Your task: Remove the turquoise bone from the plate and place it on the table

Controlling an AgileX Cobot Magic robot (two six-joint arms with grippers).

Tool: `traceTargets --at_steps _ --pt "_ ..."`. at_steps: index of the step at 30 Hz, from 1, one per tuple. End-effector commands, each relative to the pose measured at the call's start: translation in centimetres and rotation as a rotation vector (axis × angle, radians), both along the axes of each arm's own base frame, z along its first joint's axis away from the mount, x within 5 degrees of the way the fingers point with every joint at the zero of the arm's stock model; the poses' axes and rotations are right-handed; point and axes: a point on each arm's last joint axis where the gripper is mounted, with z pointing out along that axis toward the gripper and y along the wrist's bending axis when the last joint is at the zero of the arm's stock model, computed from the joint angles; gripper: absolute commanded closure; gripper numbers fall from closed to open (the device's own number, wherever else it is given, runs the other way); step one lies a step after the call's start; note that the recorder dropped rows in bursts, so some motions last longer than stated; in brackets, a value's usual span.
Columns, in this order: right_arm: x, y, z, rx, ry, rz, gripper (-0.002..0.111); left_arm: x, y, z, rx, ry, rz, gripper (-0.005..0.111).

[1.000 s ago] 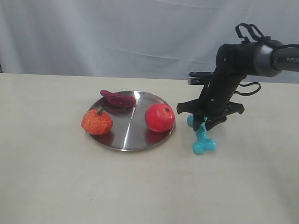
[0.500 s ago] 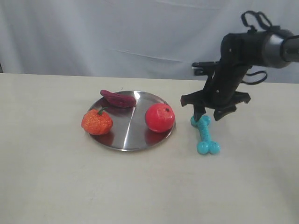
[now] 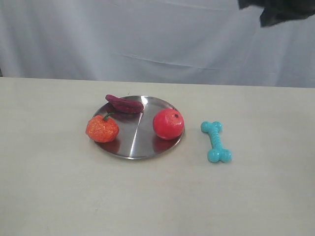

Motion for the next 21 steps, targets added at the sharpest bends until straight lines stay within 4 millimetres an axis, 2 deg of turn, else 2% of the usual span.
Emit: traceTargets --at_steps 1,5,7,10,14,21 --pt "-7.3 0.6 6.1 -0.101 -0.227 0.009 0.109 0.0 0.0 0.0 -0.004 -0.006 0.003 0.107" --pt "-14.2 1.3 9.7 -0.162 -0.397 -0.007 0.109 0.0 0.0 0.0 -0.004 -0.006 0.003 0.107" --pt "-17.5 1.7 10.5 -0.178 -0.474 -0.011 0.109 0.0 0.0 0.0 -0.004 -0.006 0.003 0.107" --pt "-21.7 2.4 10.6 -0.19 -0.573 -0.01 0.109 0.0 0.0 0.0 -0.004 -0.006 0.003 0.107" --pt "-26.9 3.2 9.3 -0.21 -0.703 -0.005 0.109 0.0 0.0 0.0 -0.004 -0.006 0.003 0.107" --pt "-33.6 4.2 3.7 -0.239 -0.874 0.003 0.109 0.0 0.0 0.0 -0.004 -0.006 0.003 0.107"
